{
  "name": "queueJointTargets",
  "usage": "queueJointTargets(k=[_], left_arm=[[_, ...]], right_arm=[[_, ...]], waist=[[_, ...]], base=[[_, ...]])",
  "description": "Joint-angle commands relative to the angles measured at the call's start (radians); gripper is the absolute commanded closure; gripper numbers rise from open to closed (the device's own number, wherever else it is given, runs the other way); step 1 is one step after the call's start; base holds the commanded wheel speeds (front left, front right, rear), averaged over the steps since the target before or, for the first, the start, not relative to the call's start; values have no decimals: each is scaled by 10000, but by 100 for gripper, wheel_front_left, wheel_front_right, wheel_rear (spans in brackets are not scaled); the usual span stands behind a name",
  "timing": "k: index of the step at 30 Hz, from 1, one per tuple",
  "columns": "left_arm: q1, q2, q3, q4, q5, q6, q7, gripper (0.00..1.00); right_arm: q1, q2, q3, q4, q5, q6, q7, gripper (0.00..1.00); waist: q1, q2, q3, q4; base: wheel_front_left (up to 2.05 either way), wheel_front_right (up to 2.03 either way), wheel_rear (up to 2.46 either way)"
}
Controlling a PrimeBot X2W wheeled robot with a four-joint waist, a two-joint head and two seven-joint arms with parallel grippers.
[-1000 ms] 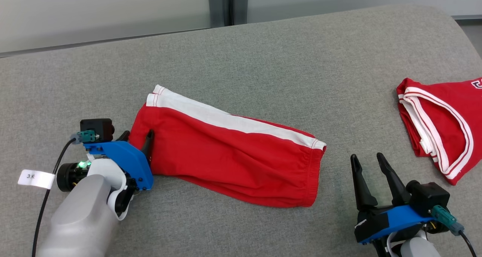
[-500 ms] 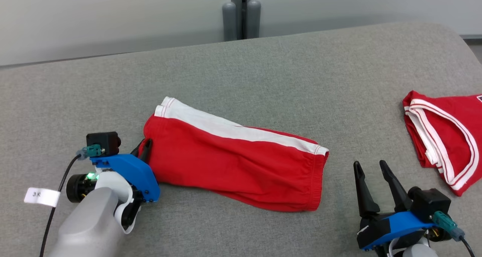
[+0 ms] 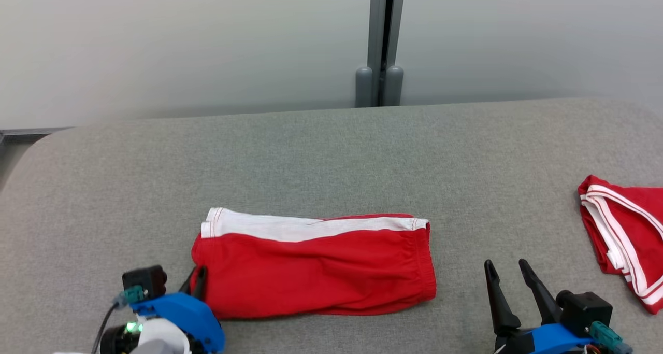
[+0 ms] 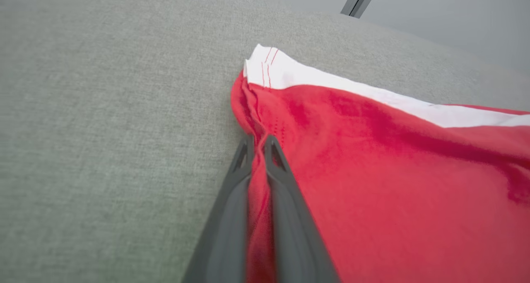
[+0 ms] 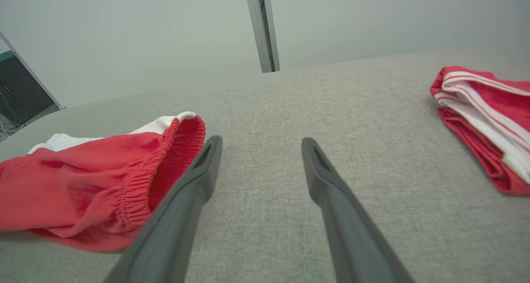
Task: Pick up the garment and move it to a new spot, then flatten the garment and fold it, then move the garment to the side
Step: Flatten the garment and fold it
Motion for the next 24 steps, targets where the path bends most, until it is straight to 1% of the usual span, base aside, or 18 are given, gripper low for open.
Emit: queueJointTargets(k=[1,3,6,7,8,9,10,13,16,21,24], left_arm=[[301,-73,116,-88,31,122,-104,100],[609,-123,239,-196,84,265,-144,100],[1007,-84,781,-829,352,615,-151,100],[1201,-65,1003,-1138,526,782,-152,93],[1414,-72,1234,-1453,706,937,-155,53],[1651,-113,1434,-1739,915,1075,-155,33],[1833,-145,1621,-2037,1141,1178,-156,0],[2236,-201,2246,-3003,1930,1431,-158,0],[2734,-406,2738,-3785,2745,1477,-159,0],[3181,-751,3143,-4465,3864,1180,-158,0],[3377,-939,3316,-4581,4305,926,-158,0]], right_arm=[[181,-13,34,33,47,0,0,0],[279,-13,47,61,59,0,0,0],[332,-13,61,101,69,0,0,0],[359,-13,71,120,67,0,0,0],[380,-13,96,128,69,0,0,0],[381,-12,162,121,99,0,0,0],[358,-12,250,92,126,0,0,0],[105,-12,555,-11,250,0,0,0],[-198,-12,895,-91,387,0,0,0],[-753,-15,1247,205,382,0,0,0],[-1065,-15,1202,610,346,0,0,0]], waist=[[2,-1,-76,57],[2,-1,-166,105],[2,-1,-228,147],[2,-1,-245,159],[2,-1,-256,172],[2,-1,-268,189],[2,-1,-274,210],[2,-1,-271,324],[2,-1,-253,542],[2,-1,-206,1043],[2,-1,-162,1399]], base=[[0,0,0],[0,0,0],[0,0,0],[0,0,0],[0,0,0],[0,0,0],[0,0,0],[0,0,0],[0,0,0],[0,0,0],[0,0,0]])
